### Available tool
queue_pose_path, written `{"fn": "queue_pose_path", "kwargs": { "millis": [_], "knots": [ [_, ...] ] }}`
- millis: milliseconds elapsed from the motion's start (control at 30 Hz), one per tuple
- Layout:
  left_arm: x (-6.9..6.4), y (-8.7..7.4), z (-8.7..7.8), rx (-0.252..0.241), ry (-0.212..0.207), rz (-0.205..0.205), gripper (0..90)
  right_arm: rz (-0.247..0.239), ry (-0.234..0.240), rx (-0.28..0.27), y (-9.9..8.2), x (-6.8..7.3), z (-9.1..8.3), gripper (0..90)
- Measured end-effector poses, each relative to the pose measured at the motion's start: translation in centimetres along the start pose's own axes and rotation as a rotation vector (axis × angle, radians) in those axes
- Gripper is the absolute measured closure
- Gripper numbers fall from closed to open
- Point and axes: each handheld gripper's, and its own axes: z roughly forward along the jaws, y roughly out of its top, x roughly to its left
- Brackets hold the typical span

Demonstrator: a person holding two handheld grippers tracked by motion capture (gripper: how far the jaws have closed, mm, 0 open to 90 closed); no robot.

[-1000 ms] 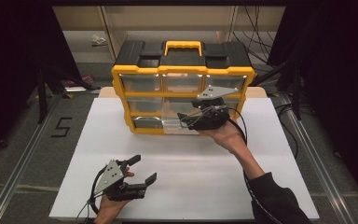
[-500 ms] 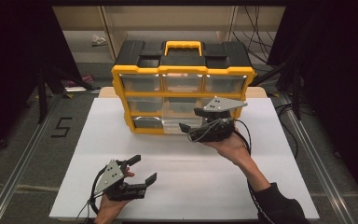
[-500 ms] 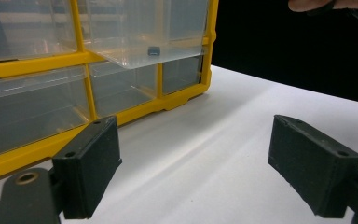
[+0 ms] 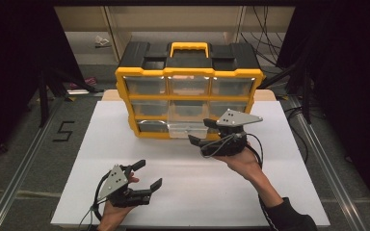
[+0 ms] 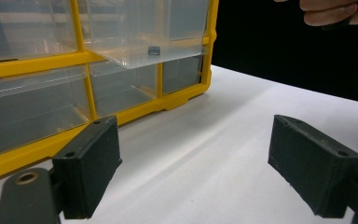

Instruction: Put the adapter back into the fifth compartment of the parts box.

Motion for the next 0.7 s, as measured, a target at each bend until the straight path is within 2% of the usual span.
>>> {"fn": "queue_pose_path", "kwargs": {
  "millis": [400,700],
  "knots": [
    [0.0,0.0,0.0,0.002,0.0,0.0,16.3,0.006,0.022,-0.03,-1.8,0.7,-0.9,24.8],
    [0.0,0.0,0.0,0.001,-0.001,0.0,16.3,0.006,0.026,-0.033,-2.6,0.9,-1.2,23.6]
  ]
}}
